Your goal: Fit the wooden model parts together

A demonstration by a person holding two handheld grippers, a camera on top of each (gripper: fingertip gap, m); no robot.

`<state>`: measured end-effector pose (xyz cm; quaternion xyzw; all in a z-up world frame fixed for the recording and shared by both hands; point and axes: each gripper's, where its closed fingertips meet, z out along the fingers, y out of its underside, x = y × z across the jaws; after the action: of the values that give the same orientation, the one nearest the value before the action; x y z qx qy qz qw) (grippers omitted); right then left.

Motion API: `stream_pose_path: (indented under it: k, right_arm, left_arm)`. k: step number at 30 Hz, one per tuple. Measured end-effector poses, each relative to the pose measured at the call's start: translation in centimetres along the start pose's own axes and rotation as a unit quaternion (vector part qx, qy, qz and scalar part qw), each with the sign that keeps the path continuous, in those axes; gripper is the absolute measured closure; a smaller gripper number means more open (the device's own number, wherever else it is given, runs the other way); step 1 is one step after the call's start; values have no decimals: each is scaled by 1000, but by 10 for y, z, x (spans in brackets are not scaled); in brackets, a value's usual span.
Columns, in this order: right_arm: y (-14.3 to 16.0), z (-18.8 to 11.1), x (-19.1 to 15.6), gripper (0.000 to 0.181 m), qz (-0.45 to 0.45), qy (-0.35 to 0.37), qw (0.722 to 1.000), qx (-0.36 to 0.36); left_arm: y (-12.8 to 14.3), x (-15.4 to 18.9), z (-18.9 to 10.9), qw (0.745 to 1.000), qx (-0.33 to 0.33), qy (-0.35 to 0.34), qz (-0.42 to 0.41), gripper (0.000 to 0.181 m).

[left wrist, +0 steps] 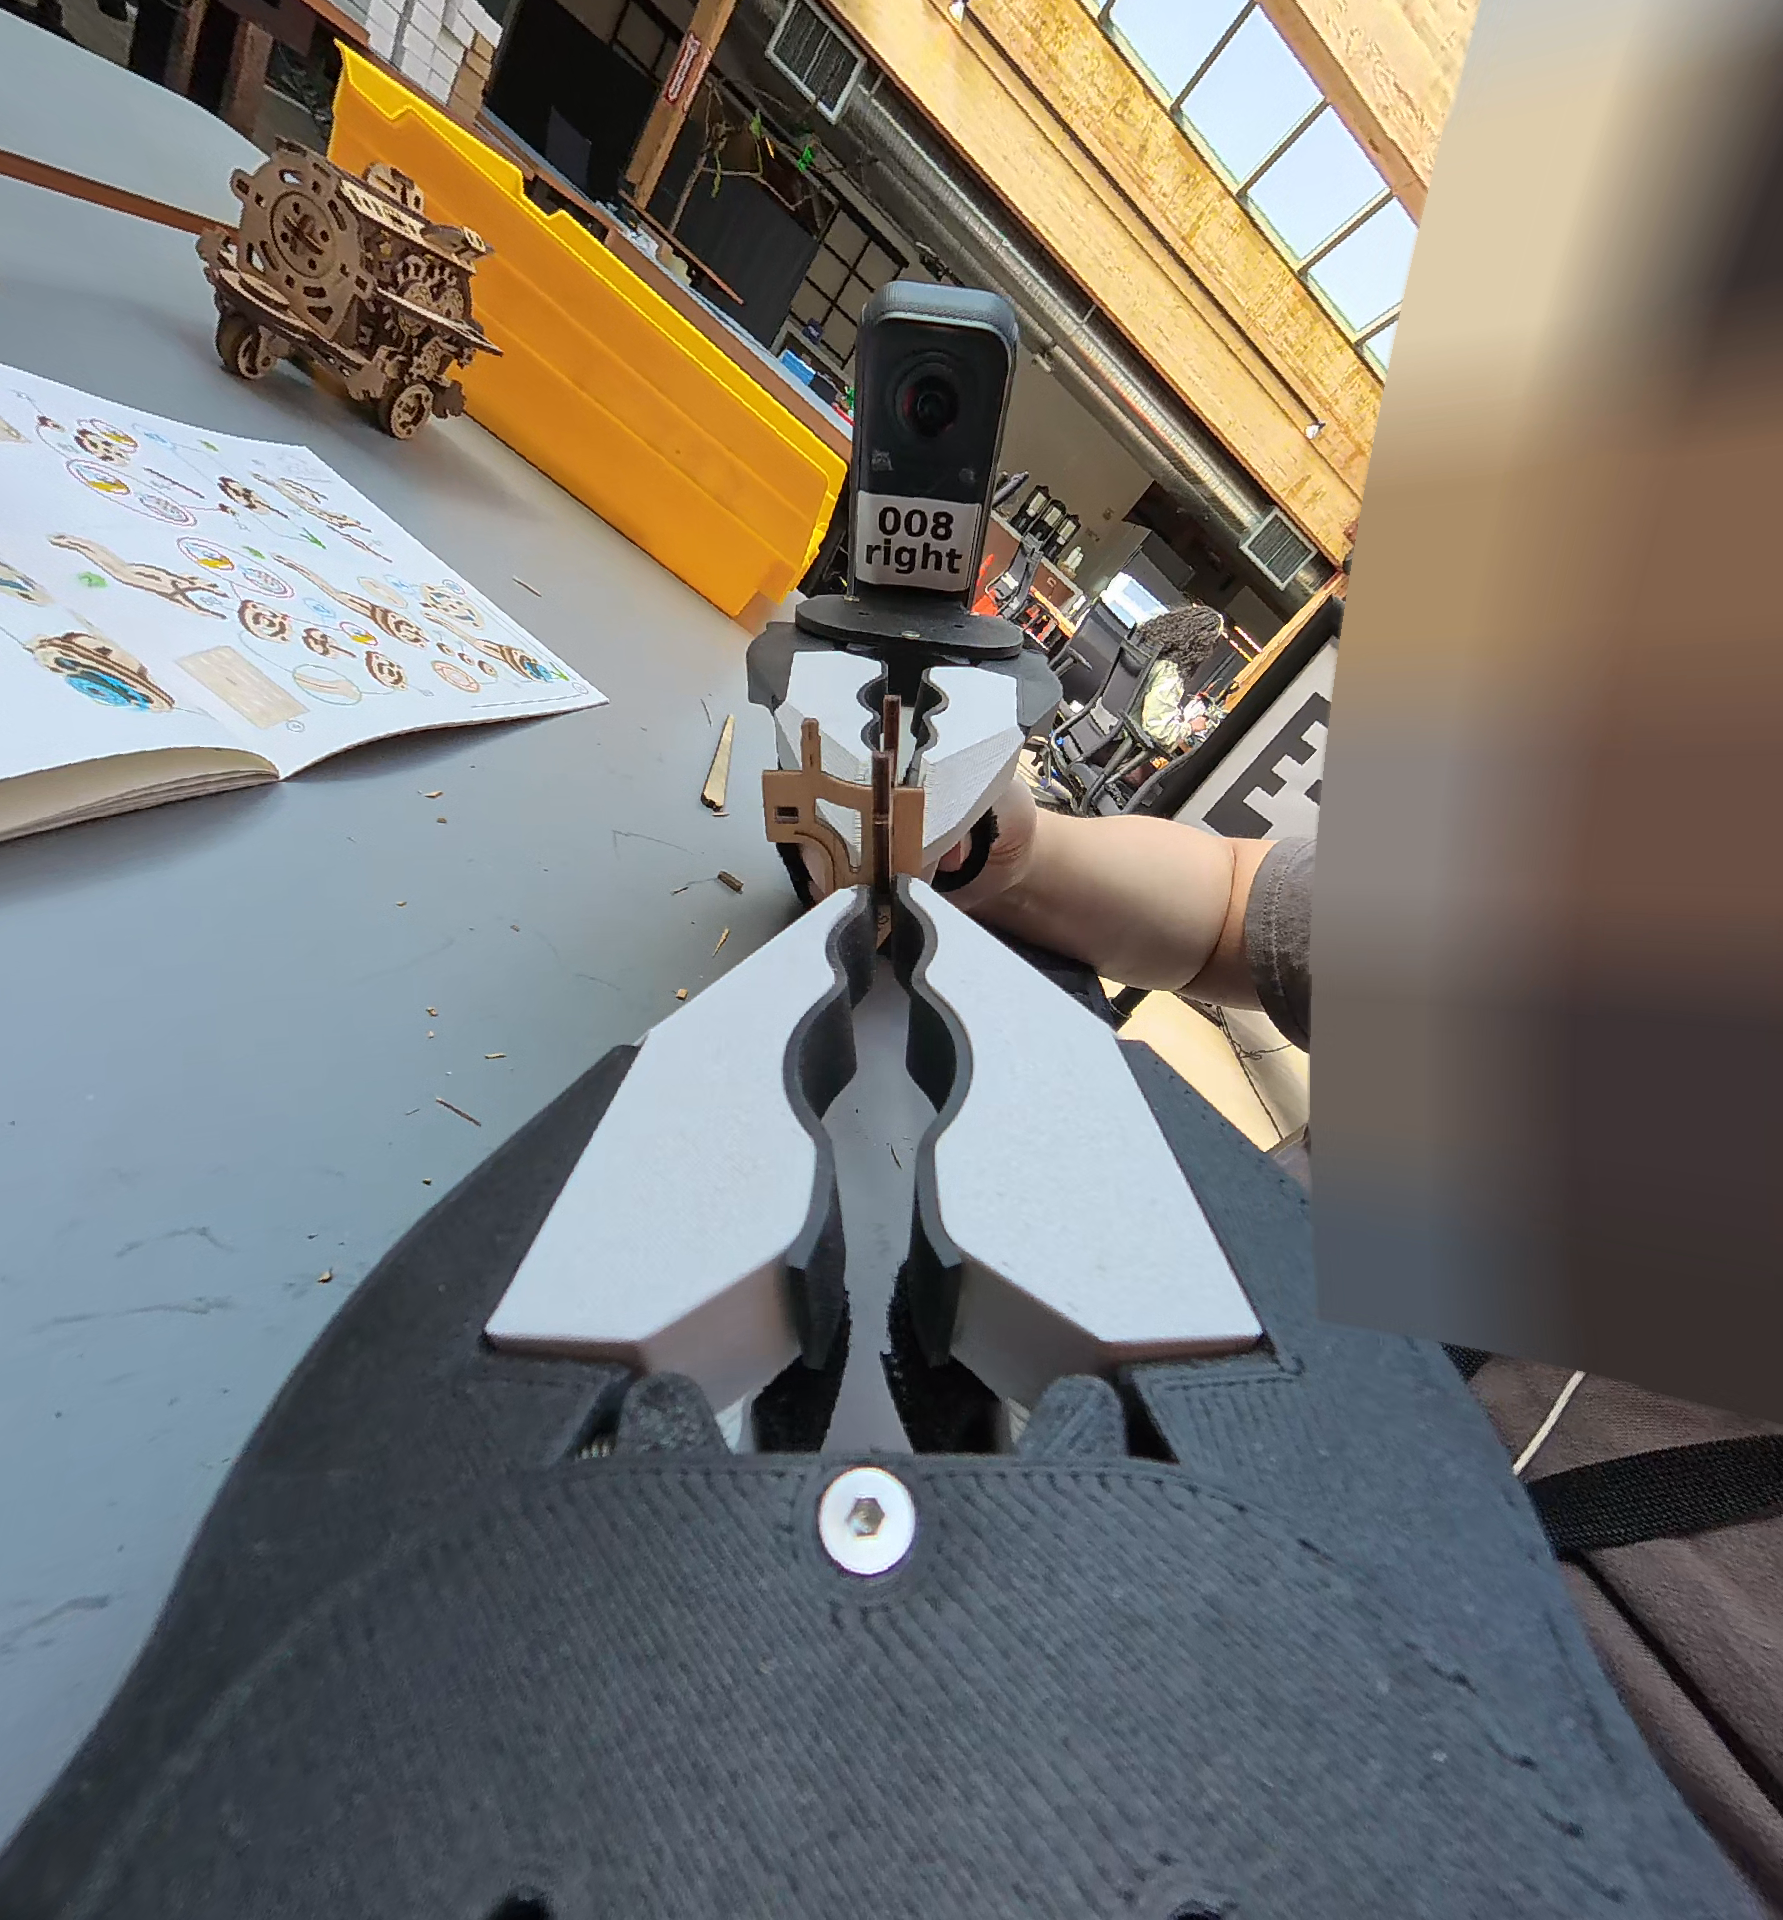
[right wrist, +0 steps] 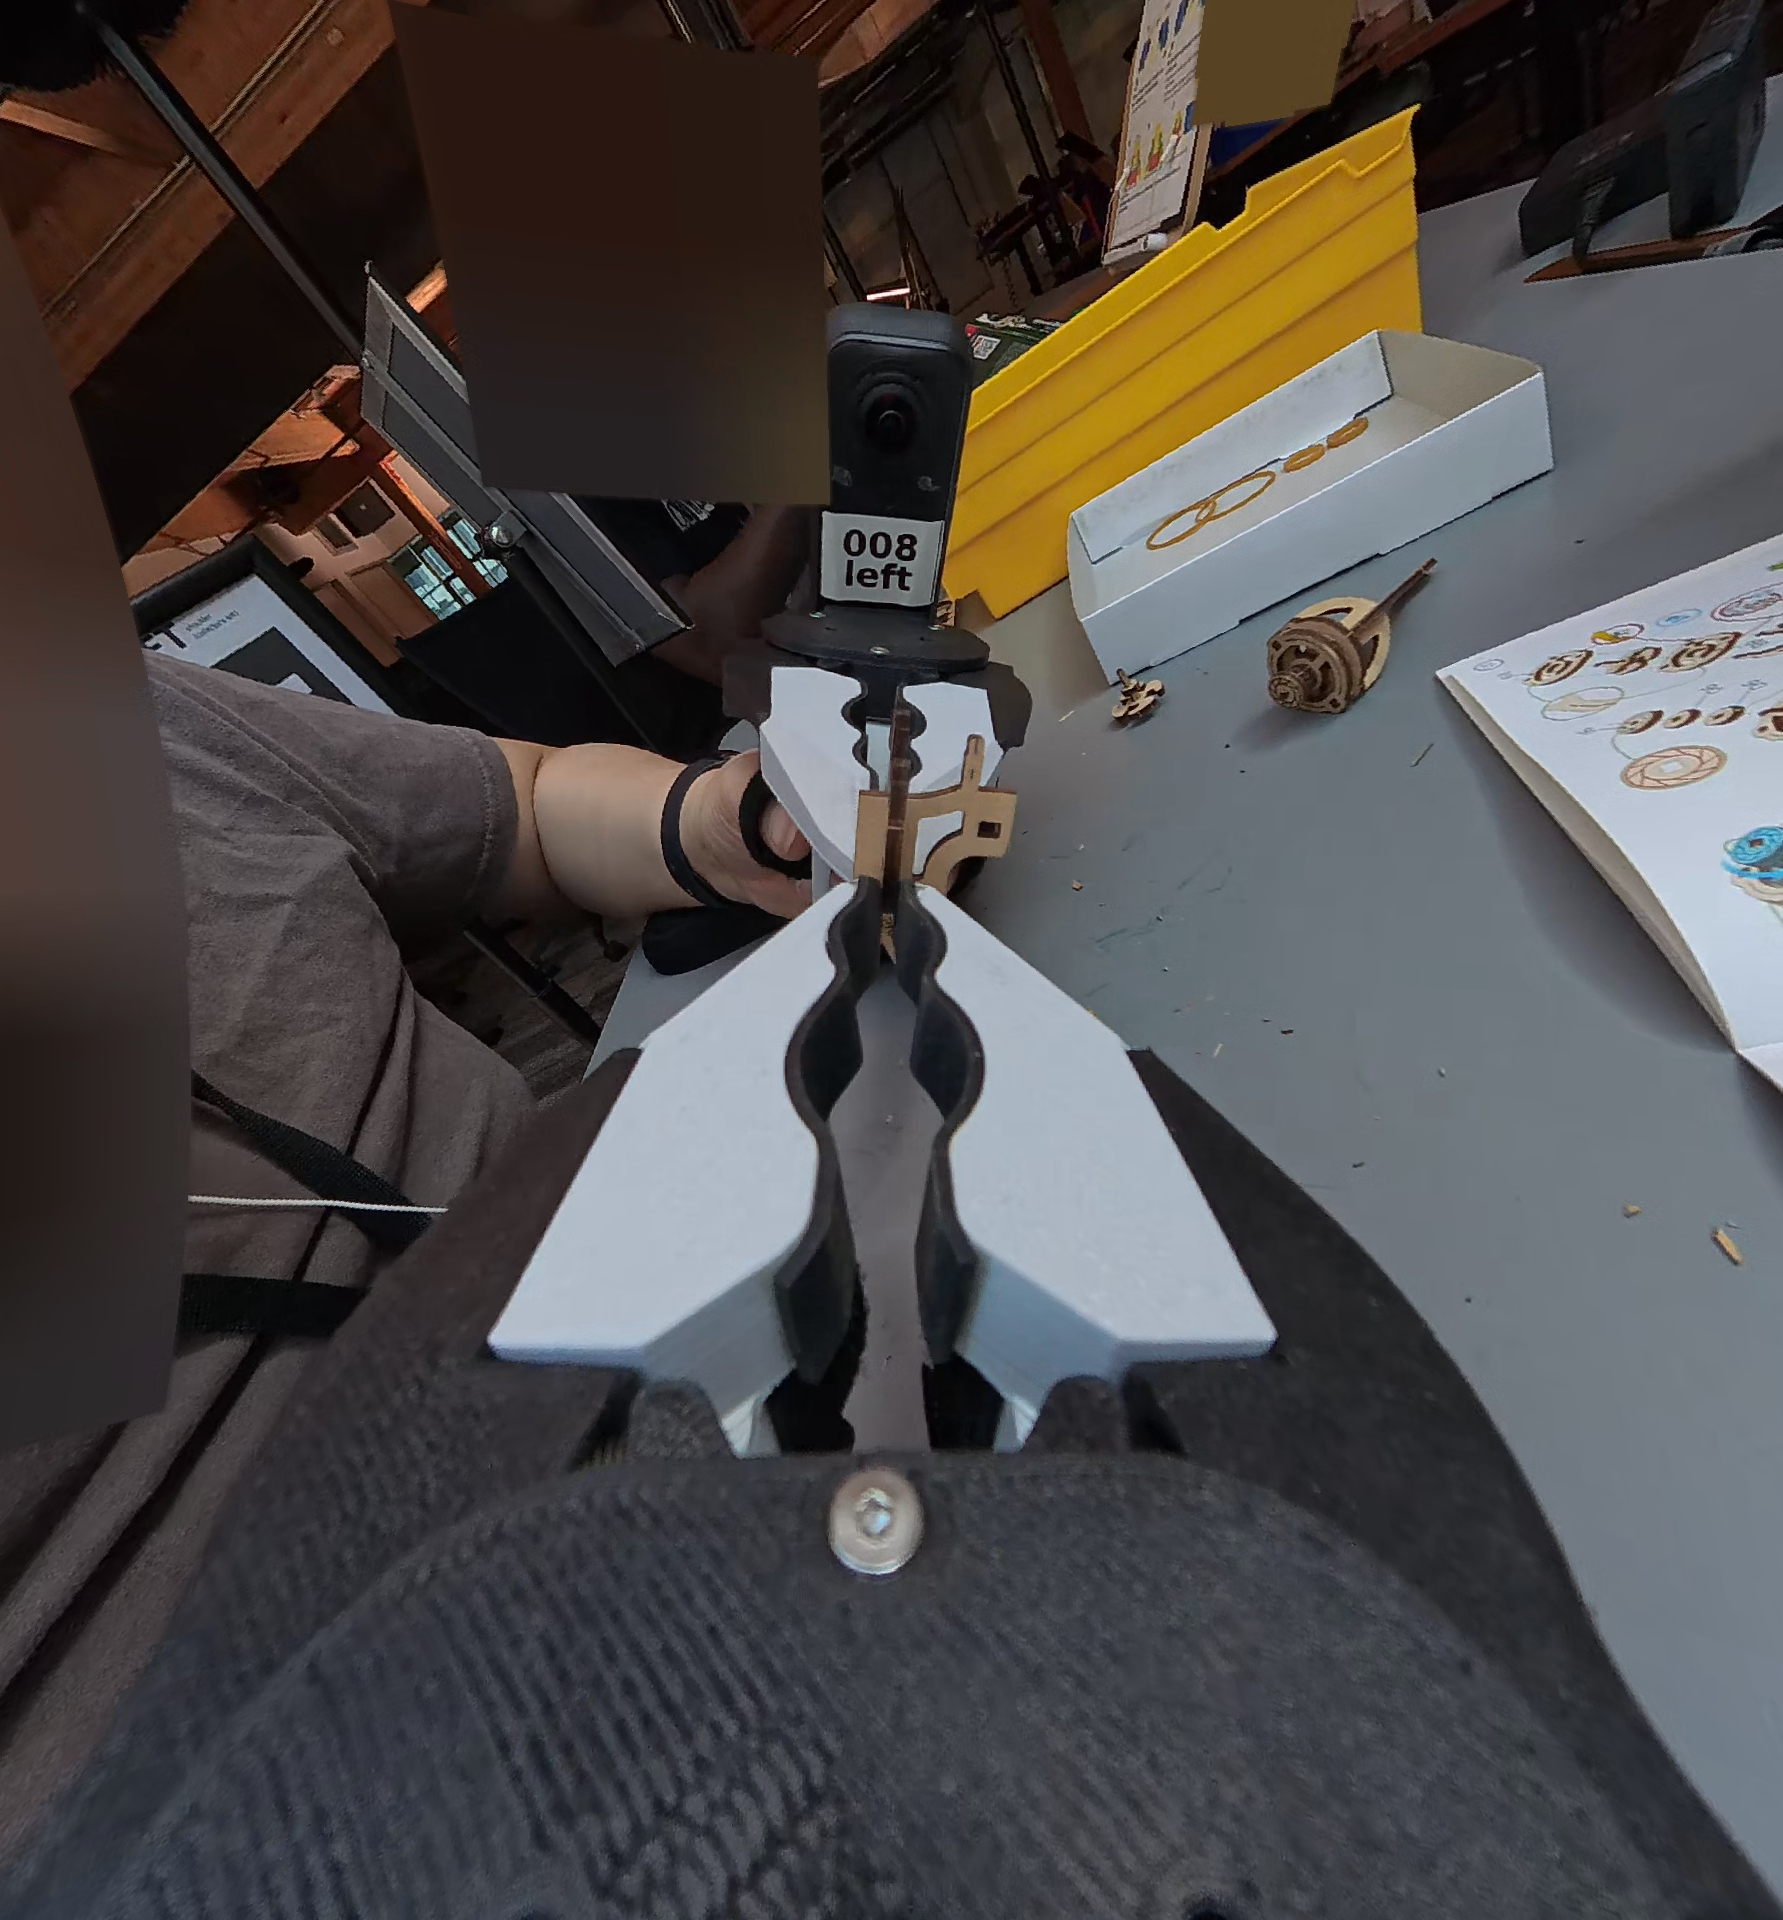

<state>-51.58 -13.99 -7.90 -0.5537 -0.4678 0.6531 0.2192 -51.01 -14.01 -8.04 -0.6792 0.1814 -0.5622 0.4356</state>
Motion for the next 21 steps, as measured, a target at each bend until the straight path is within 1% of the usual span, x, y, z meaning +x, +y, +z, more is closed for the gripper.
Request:
stream_pose_path:
  k: [3,6,7,10,12,14,15,19,21]
  right_arm:
    - [-2,0,0,179,-9,4,1000,4]
    - [-6,-1,-2,179,-2,-14,1000,11]
    - [-7,-2,-2,179,-11,-8,1000,14]
    - [-17,-9,2,169,-38,25,998,43]
    - [-16,-8,4,161,-29,26,998,41]
    - [-13,-6,1,158,-35,17,999,30]
    - [-12,-5,-1,159,-38,14,999,27]
    - [-12,-5,-2,178,-51,19,998,24]
    - [-12,-4,-1,179,-53,21,998,24]
  left_arm:
    - [-2,0,0,1000,5,-1,1,181]
    - [-4,3,-1,1000,4,10,6,180]
    - [-3,4,-1,1000,1,7,12,180]
    - [-4,2,-3,1000,3,-1,16,180]
    - [-4,1,-3,1000,2,-1,10,180]
    - [-2,1,-2,1000,-3,-3,16,180]
    - [-1,2,-1,1000,-6,-3,19,180]
    - [1,2,1,1000,-13,-4,22,180]
    - [2,2,1,1000,-15,-6,26,180]
